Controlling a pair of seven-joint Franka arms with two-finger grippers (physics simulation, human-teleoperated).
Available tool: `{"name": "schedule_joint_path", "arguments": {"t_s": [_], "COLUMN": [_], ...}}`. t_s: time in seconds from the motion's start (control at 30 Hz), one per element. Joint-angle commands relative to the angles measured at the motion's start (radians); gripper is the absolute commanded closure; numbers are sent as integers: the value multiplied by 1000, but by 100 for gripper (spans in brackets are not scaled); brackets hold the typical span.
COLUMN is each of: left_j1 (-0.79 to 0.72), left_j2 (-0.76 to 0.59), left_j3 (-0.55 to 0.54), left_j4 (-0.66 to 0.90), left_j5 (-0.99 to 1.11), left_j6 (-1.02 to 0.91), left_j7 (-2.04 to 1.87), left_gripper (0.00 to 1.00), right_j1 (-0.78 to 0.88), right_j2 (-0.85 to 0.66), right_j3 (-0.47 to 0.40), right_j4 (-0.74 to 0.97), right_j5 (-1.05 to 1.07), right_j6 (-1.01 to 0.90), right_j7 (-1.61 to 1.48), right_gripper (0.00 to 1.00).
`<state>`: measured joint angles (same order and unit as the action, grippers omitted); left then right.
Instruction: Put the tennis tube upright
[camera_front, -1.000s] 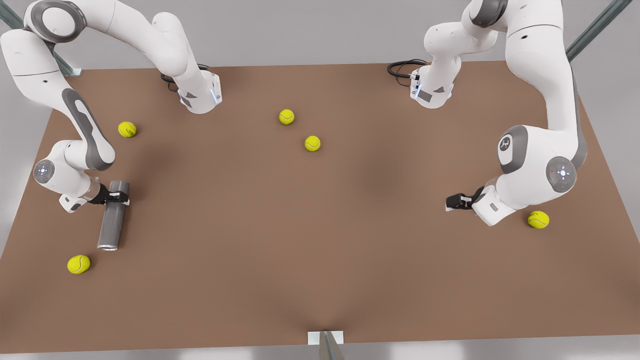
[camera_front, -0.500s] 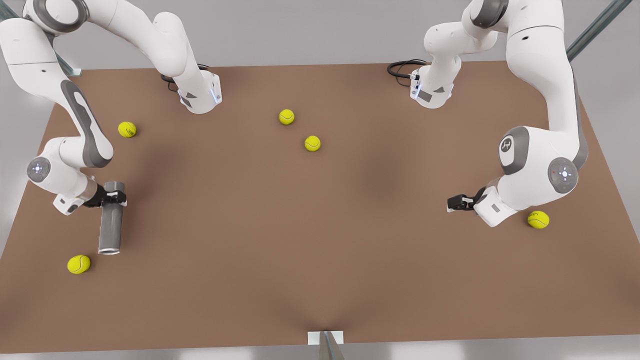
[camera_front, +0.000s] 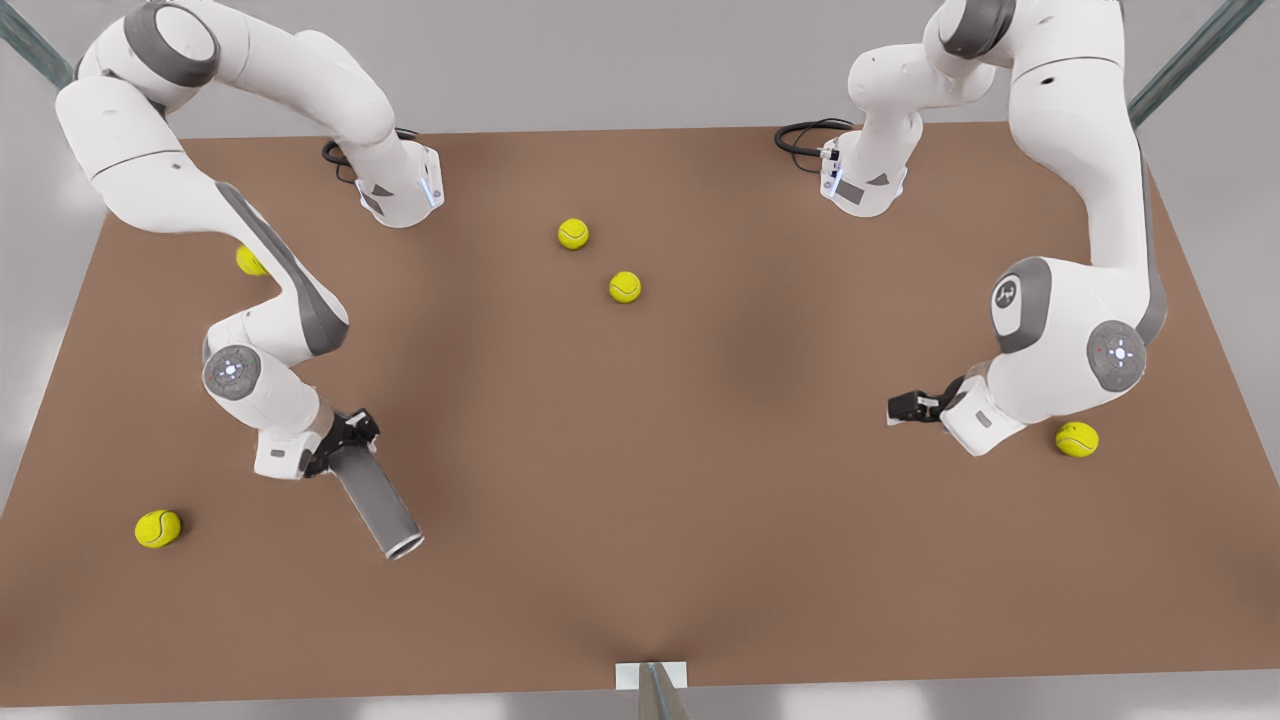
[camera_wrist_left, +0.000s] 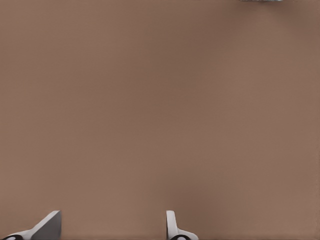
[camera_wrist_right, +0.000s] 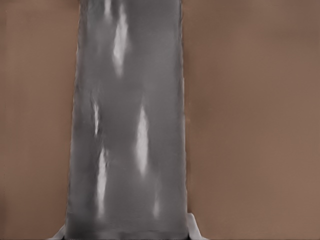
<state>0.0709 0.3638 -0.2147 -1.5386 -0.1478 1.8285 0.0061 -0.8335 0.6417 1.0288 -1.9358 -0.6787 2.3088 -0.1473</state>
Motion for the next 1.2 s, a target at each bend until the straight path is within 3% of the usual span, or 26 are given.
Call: {"name": "schedule_joint_path", "arguments": {"t_s": [0.0,0.17,0.27,0.4,0.53,0.63,0.73,0.8,0.83,0.93,1.1,1.17], "left_j1": [0,49,41,36,36,29,13,21,30,32,38,35], "left_j2": [3,58,115,164,202,215,213,195,169,77,69,81], "left_j3": [-2,-2,-2,-3,-31,-52,-68,-71,-75,-92,-170,-178], "left_j4": [0,3,9,14,25,25,12,-35,-86,-238,-310,-317], "left_j5": [-52,-369,-411,-440,-475,-503,-515,-542,-590,-694,-783,-835], "left_j6": [0,-8,2,17,55,72,101,104,113,210,305,310], "left_j7": [0,18,23,55,63,61,43,43,43,51,63,118], "left_gripper": [1,0,0,0,0,0,1,0,1,0,0,0], "right_j1": [19,373,557,657,700,789,915,930,932,932,972,874], "right_j2": [1,27,52,65,65,93,127,142,142,131,135,73], "right_j3": [-1,-99,-190,-223,-245,-260,-352,-381,-389,-391,-397,-346], "right_j4": [5,121,193,219,215,221,250,250,250,253,302,285], "right_j5": [-4,-2,-1,-8,-10,-1,-4,-10,-10,-2,7,33], "right_j6": [3,35,55,54,100,130,189,210,208,201,176,141], "right_j7": [-9,-67,-93,-238,-578,-607,-609,-658,-658,-655,-643,-649], "right_gripper": [23,24,24,24,24,24,24,24,0,0,0,0]}}
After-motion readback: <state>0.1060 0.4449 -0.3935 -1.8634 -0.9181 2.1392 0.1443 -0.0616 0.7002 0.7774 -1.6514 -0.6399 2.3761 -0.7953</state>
